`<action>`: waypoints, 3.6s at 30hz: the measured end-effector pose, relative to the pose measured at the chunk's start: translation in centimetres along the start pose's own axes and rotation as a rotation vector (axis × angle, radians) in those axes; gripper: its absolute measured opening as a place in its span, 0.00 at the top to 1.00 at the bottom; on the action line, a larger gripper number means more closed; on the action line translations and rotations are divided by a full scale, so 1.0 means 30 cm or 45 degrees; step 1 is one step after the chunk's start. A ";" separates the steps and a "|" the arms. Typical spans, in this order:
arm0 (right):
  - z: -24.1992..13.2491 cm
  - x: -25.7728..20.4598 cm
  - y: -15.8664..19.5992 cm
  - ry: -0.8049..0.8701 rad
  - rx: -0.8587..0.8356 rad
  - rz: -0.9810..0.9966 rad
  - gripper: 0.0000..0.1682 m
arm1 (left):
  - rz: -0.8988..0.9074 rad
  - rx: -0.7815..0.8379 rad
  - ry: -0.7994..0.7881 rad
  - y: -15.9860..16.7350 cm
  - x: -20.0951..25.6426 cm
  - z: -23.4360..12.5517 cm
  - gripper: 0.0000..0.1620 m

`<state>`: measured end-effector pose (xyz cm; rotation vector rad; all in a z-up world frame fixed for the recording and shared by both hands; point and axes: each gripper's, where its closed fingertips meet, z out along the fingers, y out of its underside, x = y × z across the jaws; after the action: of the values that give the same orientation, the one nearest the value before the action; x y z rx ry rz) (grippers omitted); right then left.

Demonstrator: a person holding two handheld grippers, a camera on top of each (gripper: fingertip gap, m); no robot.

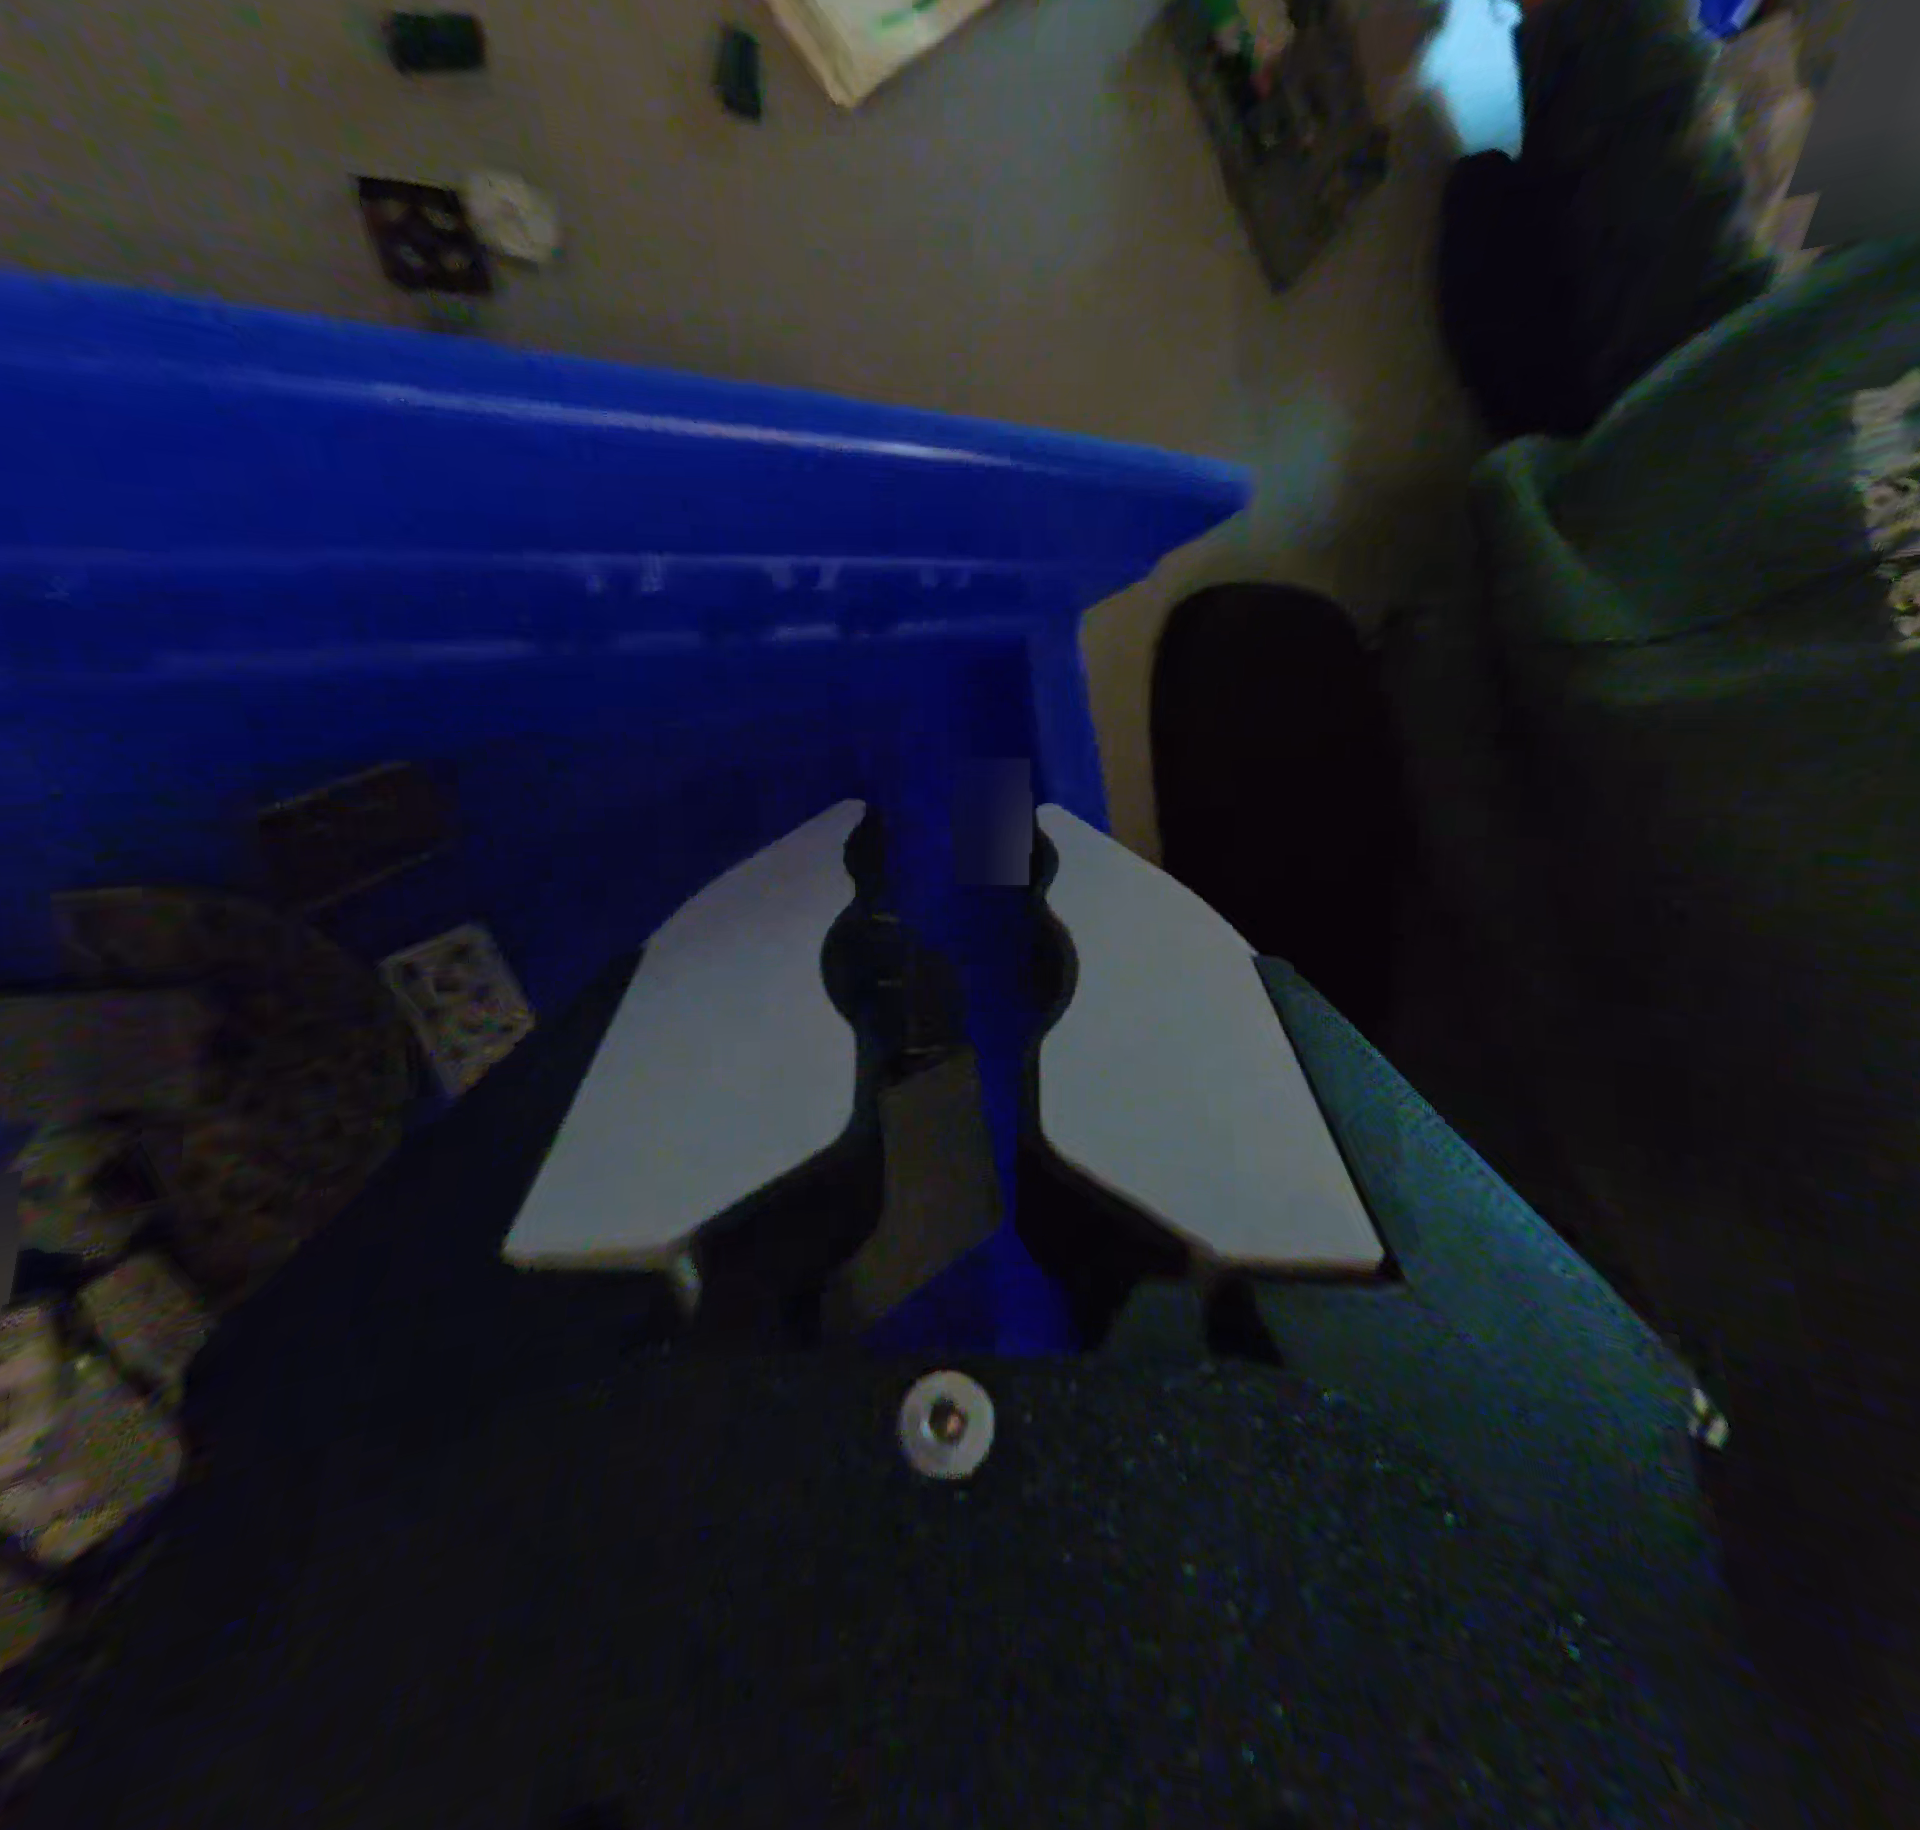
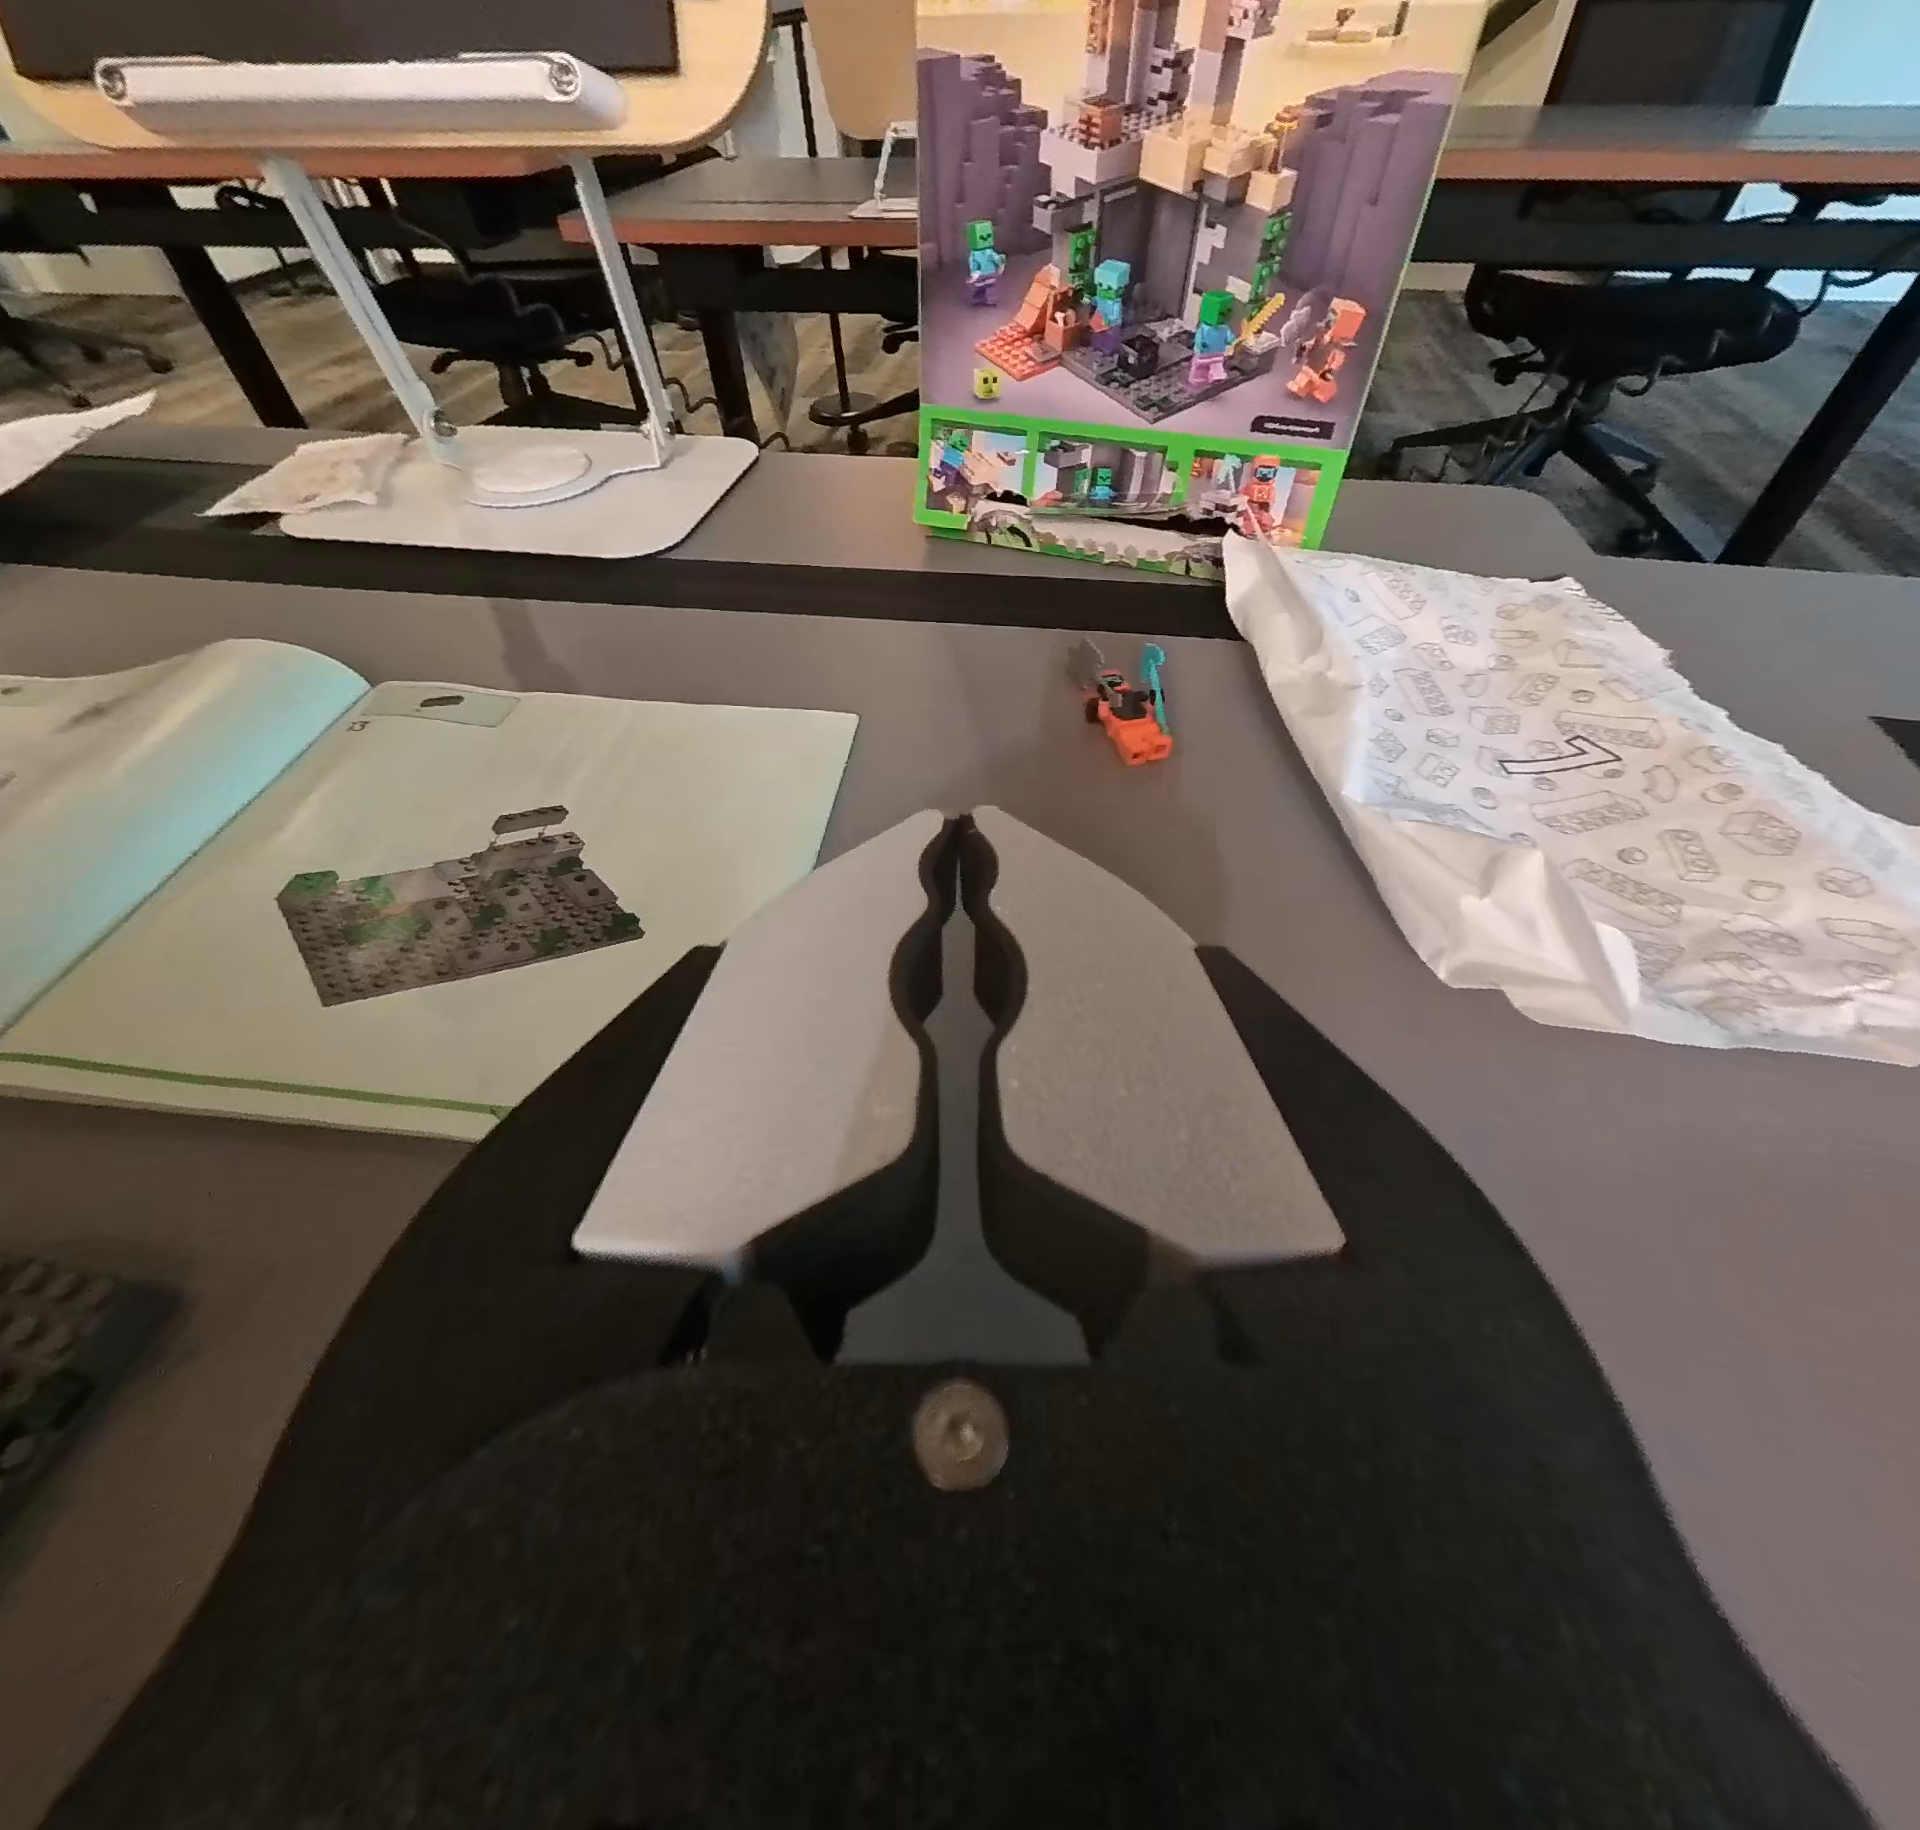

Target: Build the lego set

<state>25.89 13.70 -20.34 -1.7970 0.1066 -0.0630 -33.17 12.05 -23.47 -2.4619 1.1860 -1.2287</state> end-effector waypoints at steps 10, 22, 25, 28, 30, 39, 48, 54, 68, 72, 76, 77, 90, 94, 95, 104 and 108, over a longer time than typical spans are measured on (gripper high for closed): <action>0.006 -0.011 0.007 -0.017 -0.011 -0.009 1.00 | 0.061 -0.052 -0.229 0.018 -0.098 -0.044 0.85; 0.019 -0.039 0.018 -0.044 -0.024 -0.064 1.00 | 0.753 -0.416 -0.387 0.090 -0.066 0.110 0.86; 0.019 -0.040 0.018 -0.042 -0.023 -0.070 1.00 | 0.830 -0.424 -0.355 0.079 -0.076 0.118 0.81; 0.020 -0.038 0.021 -0.039 -0.026 -0.070 1.00 | 0.910 -0.438 -0.324 0.080 -0.080 0.134 0.81; 0.022 -0.037 0.024 -0.038 -0.030 -0.072 1.00 | 0.977 -0.418 -0.304 0.075 -0.078 0.141 0.83; 0.035 -0.054 0.033 -0.049 -0.041 -0.107 1.00 | 1.050 -0.398 -0.397 0.065 -0.115 0.091 0.89; 0.033 -0.061 0.022 -0.066 -0.031 -0.110 1.00 | 1.041 -0.273 -0.541 0.006 -0.022 -0.011 0.89; 0.011 -0.070 -0.015 -0.099 0.019 -0.122 1.00 | 0.970 -0.023 -0.684 -0.126 0.212 0.048 0.89; -0.015 -0.097 -0.042 -0.165 0.053 -0.125 1.00 | 0.561 0.191 -0.611 -0.329 0.228 0.544 0.89; -0.014 -0.101 -0.038 -0.166 0.048 -0.131 1.00 | 0.533 0.063 -0.601 -0.328 0.187 0.615 0.89; -0.010 -0.097 -0.031 -0.164 0.038 -0.129 1.00 | 0.542 0.028 -0.596 -0.321 0.162 0.648 0.85; -0.009 -0.097 -0.029 -0.164 0.036 -0.128 1.00 | 0.547 0.040 -0.594 -0.323 0.163 0.646 0.82; 0.000 -0.114 -0.024 -0.173 0.028 -0.143 1.00 | 0.610 0.409 -0.742 -0.319 0.302 0.140 0.88; -0.002 -0.123 -0.028 -0.188 0.032 -0.147 1.00 | 0.599 0.316 -0.962 -0.242 0.109 -0.190 0.86; -0.003 -0.126 -0.029 -0.192 0.034 -0.149 1.00 | 0.591 0.253 -0.975 -0.210 0.044 -0.243 0.84; -0.022 -0.124 -0.049 -0.186 0.056 -0.152 1.00 | 0.435 -0.240 -0.856 -0.011 -0.395 -0.309 0.82; -0.026 -0.112 -0.051 -0.174 0.058 -0.147 1.00 | 0.415 -0.361 -0.824 0.015 -0.469 -0.281 0.82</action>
<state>22.53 13.65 -18.64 -1.7557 -0.0958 -0.0243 -44.55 23.40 -26.78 -2.4065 1.5257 -0.1545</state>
